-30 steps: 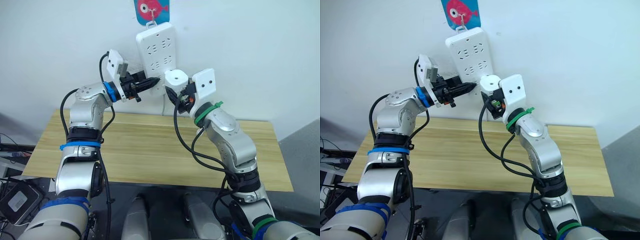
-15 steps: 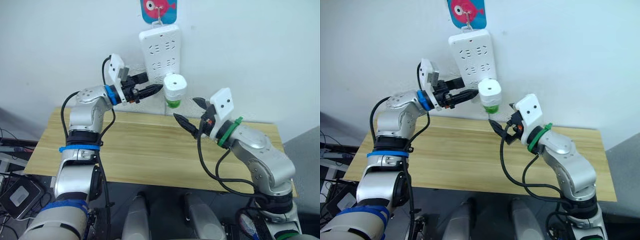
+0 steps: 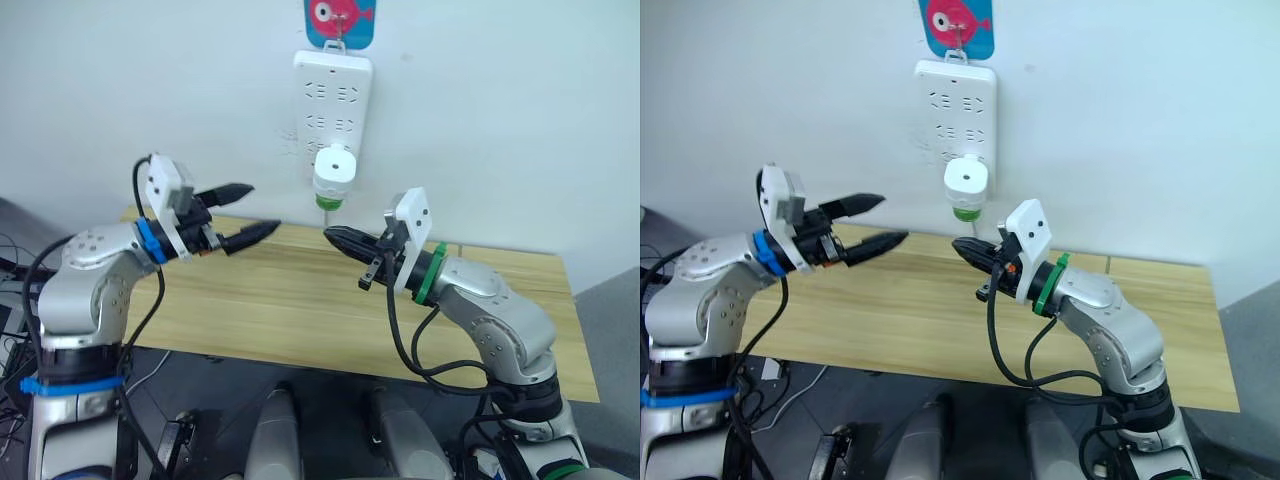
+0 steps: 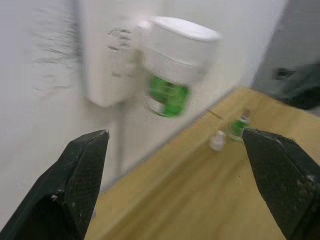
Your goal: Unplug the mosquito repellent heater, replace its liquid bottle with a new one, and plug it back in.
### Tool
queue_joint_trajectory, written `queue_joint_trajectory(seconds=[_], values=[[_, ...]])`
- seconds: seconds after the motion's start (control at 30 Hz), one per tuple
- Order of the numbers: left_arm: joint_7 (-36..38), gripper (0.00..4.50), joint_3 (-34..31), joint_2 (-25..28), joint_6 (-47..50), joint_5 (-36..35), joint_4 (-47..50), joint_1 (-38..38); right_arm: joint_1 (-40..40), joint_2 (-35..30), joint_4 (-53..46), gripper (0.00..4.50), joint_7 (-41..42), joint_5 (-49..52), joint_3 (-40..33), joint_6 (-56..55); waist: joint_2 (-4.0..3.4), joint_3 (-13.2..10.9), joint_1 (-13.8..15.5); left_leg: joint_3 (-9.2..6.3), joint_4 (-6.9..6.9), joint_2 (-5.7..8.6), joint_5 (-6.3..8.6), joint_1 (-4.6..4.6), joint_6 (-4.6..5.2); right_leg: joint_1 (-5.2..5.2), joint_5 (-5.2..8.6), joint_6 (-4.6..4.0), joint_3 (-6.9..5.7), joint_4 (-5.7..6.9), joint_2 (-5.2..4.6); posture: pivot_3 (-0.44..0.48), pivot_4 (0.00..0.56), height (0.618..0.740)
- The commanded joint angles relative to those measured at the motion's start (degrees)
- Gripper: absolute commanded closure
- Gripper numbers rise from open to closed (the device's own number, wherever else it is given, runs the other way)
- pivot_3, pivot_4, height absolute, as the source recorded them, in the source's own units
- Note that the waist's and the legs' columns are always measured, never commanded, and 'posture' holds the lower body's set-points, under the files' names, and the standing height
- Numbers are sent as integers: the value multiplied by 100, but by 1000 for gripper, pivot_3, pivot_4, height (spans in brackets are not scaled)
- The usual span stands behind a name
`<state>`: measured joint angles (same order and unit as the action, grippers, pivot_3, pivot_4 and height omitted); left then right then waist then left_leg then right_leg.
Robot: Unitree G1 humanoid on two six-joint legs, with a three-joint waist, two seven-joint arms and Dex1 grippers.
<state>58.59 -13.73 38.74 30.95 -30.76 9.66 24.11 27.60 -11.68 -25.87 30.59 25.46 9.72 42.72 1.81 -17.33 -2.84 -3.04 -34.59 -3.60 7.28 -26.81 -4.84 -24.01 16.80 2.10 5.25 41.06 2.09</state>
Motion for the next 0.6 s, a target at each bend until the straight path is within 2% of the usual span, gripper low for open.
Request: queue_joint_trajectory(seconds=[0.03, 0.27, 0.6], values=[[-284, 0, -130, 43, 191, -329, 786, -176, 226, 192, 235, 4459, -130, -208, 47, -517, 2, 1, 53, 0, -1, 0, 0, 0, 0, 0, 1, 2, -1, 1, 0, 80, 238, 740], [-646, 0, -124, 70, 400, -604, 1057, -173, 438, 451, 770, 4459, -607, -525, -204, -1039, 9, 5, 135, 2, -2, 0, 0, -3, -1, 1, 1, 2, -3, -8, 1, 85, 238, 740], [-692, 0, 55, 78, 306, -580, 835, 65, 510, 420, 988, 4459, -735, -700, -234, -1271, 9, 5, 128, 1, 2, -2, 0, -2, 0, -1, -1, -2, -4, -6, 2, 67, 246, 740]])
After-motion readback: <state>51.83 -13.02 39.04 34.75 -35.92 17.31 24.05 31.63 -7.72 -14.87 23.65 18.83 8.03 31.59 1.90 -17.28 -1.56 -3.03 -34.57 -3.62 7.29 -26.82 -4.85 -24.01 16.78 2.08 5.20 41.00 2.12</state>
